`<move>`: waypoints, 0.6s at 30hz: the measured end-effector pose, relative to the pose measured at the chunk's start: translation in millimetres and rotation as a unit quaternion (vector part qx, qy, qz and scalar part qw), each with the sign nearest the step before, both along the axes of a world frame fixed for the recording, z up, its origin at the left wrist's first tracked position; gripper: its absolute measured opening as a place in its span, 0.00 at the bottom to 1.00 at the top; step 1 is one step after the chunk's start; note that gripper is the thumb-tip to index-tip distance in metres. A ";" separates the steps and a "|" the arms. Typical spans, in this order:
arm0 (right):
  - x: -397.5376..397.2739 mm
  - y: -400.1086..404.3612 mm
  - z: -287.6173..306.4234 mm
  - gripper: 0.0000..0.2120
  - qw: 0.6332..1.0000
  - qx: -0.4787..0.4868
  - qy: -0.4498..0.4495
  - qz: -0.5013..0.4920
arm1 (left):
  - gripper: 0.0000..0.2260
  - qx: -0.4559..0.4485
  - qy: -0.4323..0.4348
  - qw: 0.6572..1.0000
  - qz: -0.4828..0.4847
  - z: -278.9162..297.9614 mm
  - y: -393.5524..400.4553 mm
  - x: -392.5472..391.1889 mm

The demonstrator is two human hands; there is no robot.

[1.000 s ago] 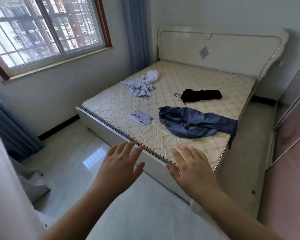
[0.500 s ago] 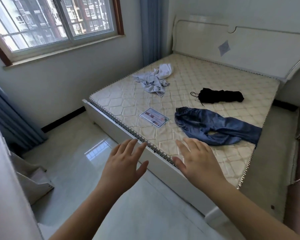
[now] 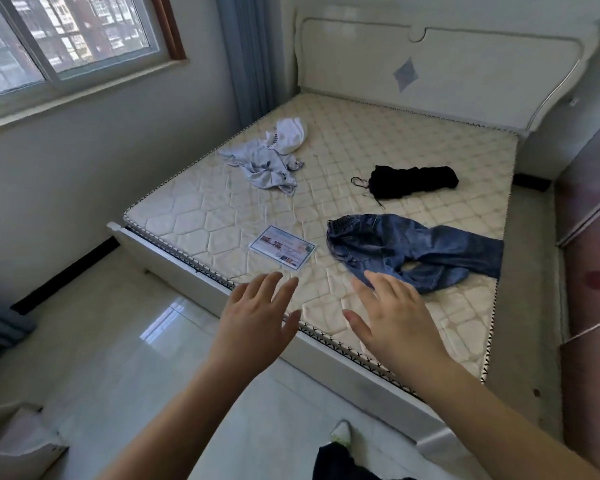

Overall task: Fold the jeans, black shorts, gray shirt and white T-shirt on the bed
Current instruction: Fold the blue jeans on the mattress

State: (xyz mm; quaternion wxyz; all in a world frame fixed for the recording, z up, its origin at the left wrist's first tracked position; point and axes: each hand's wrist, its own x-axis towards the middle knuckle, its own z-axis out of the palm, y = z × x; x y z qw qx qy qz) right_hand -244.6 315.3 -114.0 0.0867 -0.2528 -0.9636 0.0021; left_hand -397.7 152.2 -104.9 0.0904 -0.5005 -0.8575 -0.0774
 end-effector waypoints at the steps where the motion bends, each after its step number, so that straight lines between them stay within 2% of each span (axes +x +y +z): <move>1: -7.7 12.1 -3.3 0.24 1.000 0.006 0.002 -0.009 | 0.22 -0.007 0.000 1.000 -0.008 -2.7 15.3 -9.8; 11: -100.1 130.3 -24.2 0.24 0.998 -0.043 0.005 -0.049 | 0.22 -0.052 0.007 0.997 -0.048 -20.5 148.9 -110.1; 18: -146.8 187.5 -40.2 0.27 0.995 -0.084 -0.019 -0.054 | 0.23 -0.054 -0.031 0.996 -0.058 -38.7 210.0 -157.9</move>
